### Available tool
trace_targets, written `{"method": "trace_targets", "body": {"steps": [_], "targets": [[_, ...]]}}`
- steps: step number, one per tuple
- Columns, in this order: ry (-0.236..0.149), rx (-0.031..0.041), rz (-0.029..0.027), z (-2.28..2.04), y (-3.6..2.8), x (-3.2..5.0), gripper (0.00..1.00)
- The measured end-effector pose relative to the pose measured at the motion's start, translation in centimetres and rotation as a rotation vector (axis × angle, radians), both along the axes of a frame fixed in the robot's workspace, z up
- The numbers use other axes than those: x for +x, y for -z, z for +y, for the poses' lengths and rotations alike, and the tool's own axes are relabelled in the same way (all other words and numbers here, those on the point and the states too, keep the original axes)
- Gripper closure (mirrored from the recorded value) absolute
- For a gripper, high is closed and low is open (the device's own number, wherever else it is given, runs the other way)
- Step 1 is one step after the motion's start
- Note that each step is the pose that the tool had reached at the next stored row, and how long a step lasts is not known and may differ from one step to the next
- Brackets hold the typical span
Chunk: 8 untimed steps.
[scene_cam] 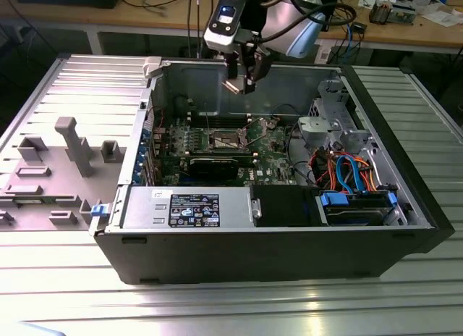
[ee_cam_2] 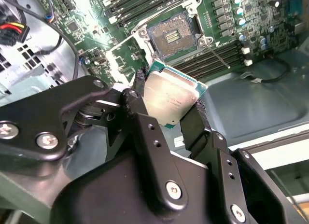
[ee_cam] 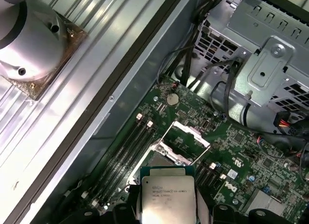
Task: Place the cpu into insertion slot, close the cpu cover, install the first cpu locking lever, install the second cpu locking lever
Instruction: 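Place the cpu into insertion slot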
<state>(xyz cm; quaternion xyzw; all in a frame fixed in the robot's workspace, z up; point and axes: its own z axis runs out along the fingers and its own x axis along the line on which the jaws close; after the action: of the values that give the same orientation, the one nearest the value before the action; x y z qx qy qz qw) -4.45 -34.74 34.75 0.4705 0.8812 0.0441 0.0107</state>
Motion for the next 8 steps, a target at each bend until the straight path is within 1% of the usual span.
{"method": "trace_targets", "body": {"steps": [1,4,7,8], "targets": [[0.011,0.0,0.0,0.0,0.01,0.0,0.46],[0.065,0.0,0.0001,0.0,0.05,0.0,0.46],[0.095,-0.0001,0.0002,0.0,0.08,-0.03,0.46],[0.095,-0.0001,0.0002,-0.01,0.09,-0.03,0.46]]}}
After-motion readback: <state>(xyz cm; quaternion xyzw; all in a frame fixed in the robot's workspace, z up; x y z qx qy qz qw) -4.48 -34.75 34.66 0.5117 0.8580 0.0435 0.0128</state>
